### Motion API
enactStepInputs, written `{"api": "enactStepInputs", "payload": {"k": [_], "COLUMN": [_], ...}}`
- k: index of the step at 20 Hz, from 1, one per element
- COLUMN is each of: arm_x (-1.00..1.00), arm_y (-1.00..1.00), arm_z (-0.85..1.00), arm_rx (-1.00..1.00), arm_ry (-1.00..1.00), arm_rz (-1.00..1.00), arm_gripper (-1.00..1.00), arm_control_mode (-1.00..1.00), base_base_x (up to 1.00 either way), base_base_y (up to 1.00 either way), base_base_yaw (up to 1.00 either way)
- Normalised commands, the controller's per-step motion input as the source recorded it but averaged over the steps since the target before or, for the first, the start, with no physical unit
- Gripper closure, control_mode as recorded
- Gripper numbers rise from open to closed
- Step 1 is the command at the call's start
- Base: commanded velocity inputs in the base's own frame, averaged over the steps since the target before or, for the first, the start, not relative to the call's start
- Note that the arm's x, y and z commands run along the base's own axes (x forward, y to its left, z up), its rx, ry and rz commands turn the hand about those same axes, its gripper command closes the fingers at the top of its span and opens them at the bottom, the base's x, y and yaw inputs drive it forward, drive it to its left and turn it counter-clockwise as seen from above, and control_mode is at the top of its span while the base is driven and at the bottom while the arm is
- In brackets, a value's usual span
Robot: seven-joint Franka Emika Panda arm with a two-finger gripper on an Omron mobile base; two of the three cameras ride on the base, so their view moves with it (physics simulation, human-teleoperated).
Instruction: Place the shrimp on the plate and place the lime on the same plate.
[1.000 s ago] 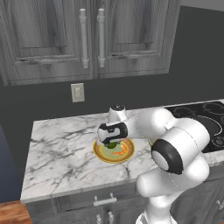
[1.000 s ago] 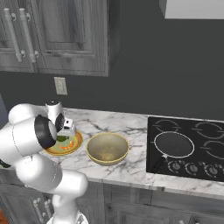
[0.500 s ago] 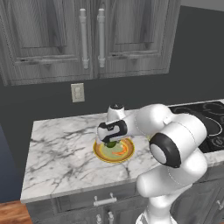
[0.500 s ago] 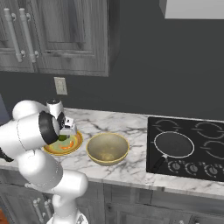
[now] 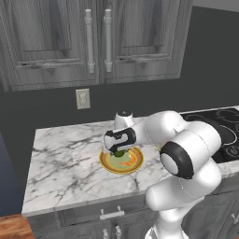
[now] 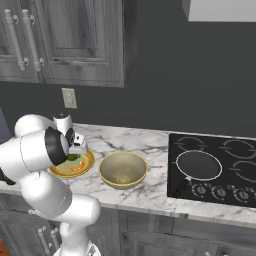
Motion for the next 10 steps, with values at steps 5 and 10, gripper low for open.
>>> {"api": "enactStepInputs", "payload": {"k": [5, 10], "arm_x": [-0.05, -0.39], "arm_y": [0.0, -0.07], "arm_z": [0.35, 0.46], "arm_rx": [0.0, 0.0], "arm_ry": [0.0, 0.0], "arm_rz": [0.0, 0.0], "arm_gripper": [-1.0, -1.0], "arm_control_mode": [-1.0, -1.0], "base_base_x": [0.0, 0.0], "base_base_y": [0.0, 0.0], "base_base_yaw": [0.0, 0.0]}}
